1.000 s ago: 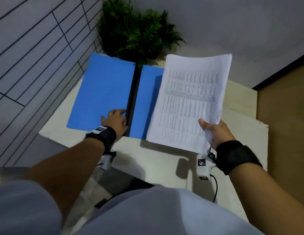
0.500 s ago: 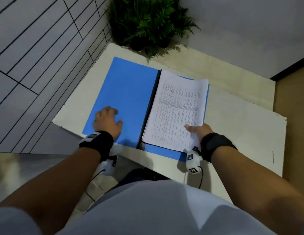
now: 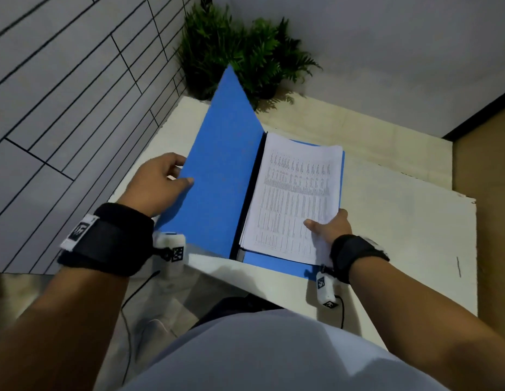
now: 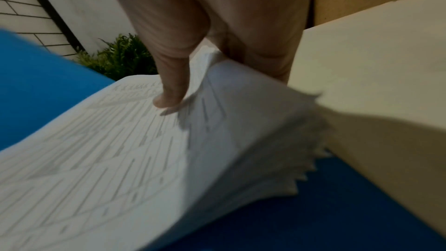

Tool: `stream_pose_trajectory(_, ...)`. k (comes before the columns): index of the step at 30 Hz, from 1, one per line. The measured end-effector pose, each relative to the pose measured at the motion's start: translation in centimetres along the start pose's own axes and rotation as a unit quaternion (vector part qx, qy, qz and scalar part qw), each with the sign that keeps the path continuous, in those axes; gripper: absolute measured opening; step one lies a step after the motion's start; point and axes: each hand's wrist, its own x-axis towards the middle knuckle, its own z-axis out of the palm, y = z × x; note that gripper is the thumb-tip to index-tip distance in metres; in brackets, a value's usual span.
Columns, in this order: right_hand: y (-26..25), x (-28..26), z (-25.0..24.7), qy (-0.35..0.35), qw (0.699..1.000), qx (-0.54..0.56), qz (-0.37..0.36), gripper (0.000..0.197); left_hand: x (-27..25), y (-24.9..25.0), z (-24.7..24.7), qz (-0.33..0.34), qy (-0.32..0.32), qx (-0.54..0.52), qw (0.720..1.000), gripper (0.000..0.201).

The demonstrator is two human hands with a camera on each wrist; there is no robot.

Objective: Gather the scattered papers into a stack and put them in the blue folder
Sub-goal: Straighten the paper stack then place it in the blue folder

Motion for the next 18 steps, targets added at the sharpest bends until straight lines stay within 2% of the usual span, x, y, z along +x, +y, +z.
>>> stream_pose_trajectory(2, -0.4, -0.8, -0.5, -0.036, 0.999, 0.021, 0.010, 0.079, -2.6, 3.5, 0.3, 0.057, -0.118, -0.067, 0.989, 0.023)
stream_pose_trajectory(4, -0.9, -1.2, -1.0, -0.074, 0.996, 0.043, 0.026, 0.069, -4.0, 5.2, 1.6, 0.064, -0.249, -0.106, 0.960, 0.038)
stream_pose_trajectory(5, -0.8, -1.1, -1.4, -0.077, 0.995, 0.058, 0.038, 0.062, -4.1, 5.3, 2.5, 0.056, -0.293, -0.105, 0.949, 0.043)
stream_pose_trajectory(6, -0.8, -1.1, -1.8, -0.071, 0.994, 0.071, 0.047, 0.061, -3.5, 4.7, 3.8, 0.042, -0.303, -0.089, 0.948, 0.041)
stream_pose_trajectory(8, -0.8, -1.2, -2.7, -0.083, 0.990, 0.107, 0.040, 0.063, -1.5, 2.7, 6.8, 0.011, -0.256, -0.053, 0.965, 0.031)
stream_pose_trajectory(9, -0.6, -1.3, -3.1, -0.090, 0.985, 0.139, 0.047, 0.063, -0.5, 1.7, 8.3, -0.011, -0.231, -0.037, 0.972, 0.033)
stream_pose_trajectory(11, -0.2, -1.2, -4.0, -0.096, 0.980, 0.164, 0.064, 0.064, 0.8, -0.2, 11.2, -0.060, -0.216, -0.023, 0.974, 0.050)
stream_pose_trajectory(13, 0.2, -1.3, -4.8, -0.112, 0.986, 0.116, 0.048, 0.084, 1.2, -1.5, 13.8, -0.097, -0.212, -0.035, 0.972, 0.065)
stream_pose_trajectory(14, 0.4, -0.9, -5.0, -0.119, 0.987, 0.095, 0.042, 0.096, 1.3, -2.1, 15.0, -0.103, -0.203, -0.046, 0.973, 0.066)
stream_pose_trajectory(15, 0.5, -0.8, -5.2, -0.132, 0.986, 0.089, 0.041, 0.098, 1.4, -2.6, 15.9, -0.101, -0.192, -0.053, 0.975, 0.063)
stream_pose_trajectory(18, 0.9, 0.1, -4.7, -0.129, 0.988, 0.081, 0.029, 0.063, 1.8, -3.3, 17.5, -0.098, -0.164, -0.057, 0.980, 0.052)
